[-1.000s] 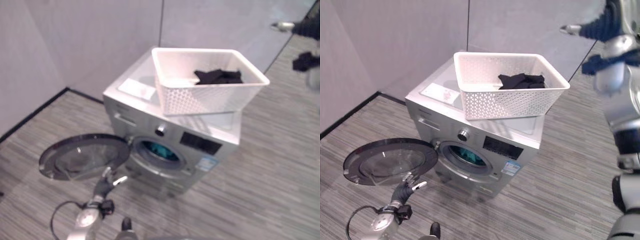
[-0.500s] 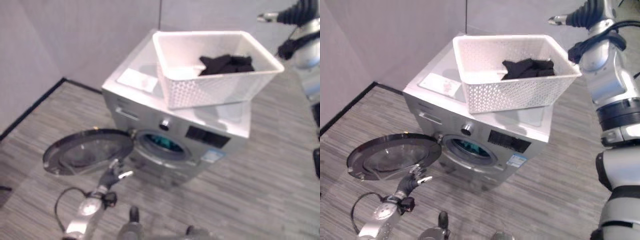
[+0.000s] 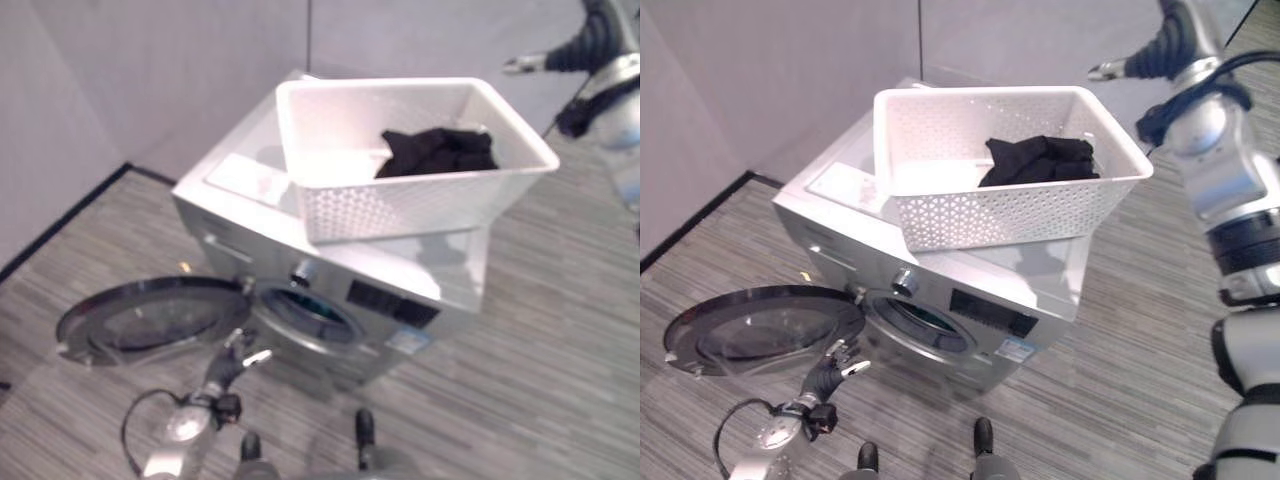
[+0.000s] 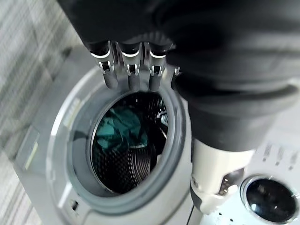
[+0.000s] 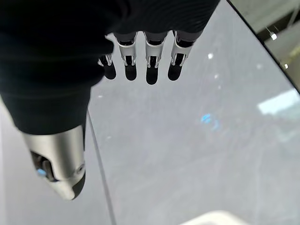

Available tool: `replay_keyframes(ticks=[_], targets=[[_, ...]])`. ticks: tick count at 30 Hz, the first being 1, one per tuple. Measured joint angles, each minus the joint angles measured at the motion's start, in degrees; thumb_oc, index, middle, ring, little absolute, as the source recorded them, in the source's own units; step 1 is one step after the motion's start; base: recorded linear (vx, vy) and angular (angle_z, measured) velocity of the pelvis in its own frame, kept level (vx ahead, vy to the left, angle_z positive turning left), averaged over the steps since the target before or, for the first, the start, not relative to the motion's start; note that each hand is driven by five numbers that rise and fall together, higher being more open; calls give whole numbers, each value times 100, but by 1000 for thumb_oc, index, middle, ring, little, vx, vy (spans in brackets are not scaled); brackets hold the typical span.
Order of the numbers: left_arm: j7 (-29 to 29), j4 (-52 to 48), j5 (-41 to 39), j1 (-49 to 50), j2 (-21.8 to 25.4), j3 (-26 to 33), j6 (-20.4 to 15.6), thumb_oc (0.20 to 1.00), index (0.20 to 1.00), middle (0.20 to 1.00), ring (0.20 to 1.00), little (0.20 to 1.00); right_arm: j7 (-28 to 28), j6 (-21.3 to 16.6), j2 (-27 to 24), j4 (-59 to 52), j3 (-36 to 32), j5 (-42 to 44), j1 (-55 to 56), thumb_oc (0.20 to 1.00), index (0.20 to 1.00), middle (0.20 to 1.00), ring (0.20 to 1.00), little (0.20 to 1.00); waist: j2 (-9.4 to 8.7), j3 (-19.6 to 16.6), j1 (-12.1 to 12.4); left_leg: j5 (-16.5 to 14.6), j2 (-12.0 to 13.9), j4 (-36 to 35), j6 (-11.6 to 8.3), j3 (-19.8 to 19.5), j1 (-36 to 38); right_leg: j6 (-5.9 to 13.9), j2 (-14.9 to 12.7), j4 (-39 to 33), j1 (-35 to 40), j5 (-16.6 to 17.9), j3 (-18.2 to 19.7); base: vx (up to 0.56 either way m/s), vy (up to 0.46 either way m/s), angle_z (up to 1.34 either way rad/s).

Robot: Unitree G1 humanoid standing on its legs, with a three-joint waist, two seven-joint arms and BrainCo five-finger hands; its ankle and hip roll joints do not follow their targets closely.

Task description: Grab the laundry basket,head to the washer,open it,put in the laundry and shut it.

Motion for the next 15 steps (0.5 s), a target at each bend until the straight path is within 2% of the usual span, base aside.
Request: replay_keyframes(ticks=[3,5,6,7,9,11,12,15], targets=[[-92,0,-1,-163,14,-94,41,1000,1000,1000,1000,1000,288,-13,-140,317,626,496,-508,1000,1000,1000,1000,1000,-29,-51,-110,1,-3,1,-3,-1,1,-13,16,0,-5,-9,-17,37,-106,-4],[-104,-31,-1,-201,73,-134,41,1000,1000,1000,1000,1000,523,-4,-192,474,1372,814,-1027,1000,1000,1000,1000,1000,-66,-81,-148,0,-10,0,-5,-5,-9,-14,5,-1,-13,-10,-22,-1,-70,5],[-132,-98,-3,-196,160,-152,40,1000,1000,1000,1000,1000,761,-55,-192,634,2025,1161,-1558,1000,1000,1000,1000,1000,-123,-146,-168,-23,-2,-1,-38,-25,-75,-37,4,-3,-65,-27,-50,-26,-63,9],[-148,-161,-4,-175,244,-170,40,1000,1000,1000,1000,1000,871,-73,-192,764,2300,1278,-1812,1000,1000,1000,1000,1000,-147,-211,-169,-42,20,-1,-76,-29,-160,-40,16,-3,-136,-25,-72,-46,-64,12],[-223,-178,-16,-163,390,-218,39,1000,1000,1000,1000,1000,1089,-84,-107,1040,2515,1443,-2168,1000,1000,1000,1000,1000,-254,-304,-163,15,31,-1,-190,-50,-321,-84,13,-4,-273,12,-117,-47,-44,12],[-274,-208,-27,-96,530,-298,42,1000,1000,1000,1000,1000,1231,-119,-54,1440,3167,1611,-2653,1000,1000,1000,1000,1000,-336,-382,-174,35,33,-1,-240,-75,-494,-84,-3,-42,-428,10,-145,-73,-35,10],[-297,-205,-55,22,589,-310,40,1000,1000,1000,1000,1000,1355,-117,44,1722,3277,1646,-2833,1000,1000,1000,1000,1000,-436,-443,-126,84,34,-1,-317,-123,-691,-70,-6,-42,-601,33,-157,-70,-37,9],[-321,-203,-63,57,647,-419,41,1000,1000,1000,1000,1000,1454,-119,71,1829,3383,1654,-2974,1000,1000,1000,1000,1000,-484,-454,-74,151,33,0,-376,-187,-946,-87,-21,-42,-822,84,-194,-110,-55,10]])
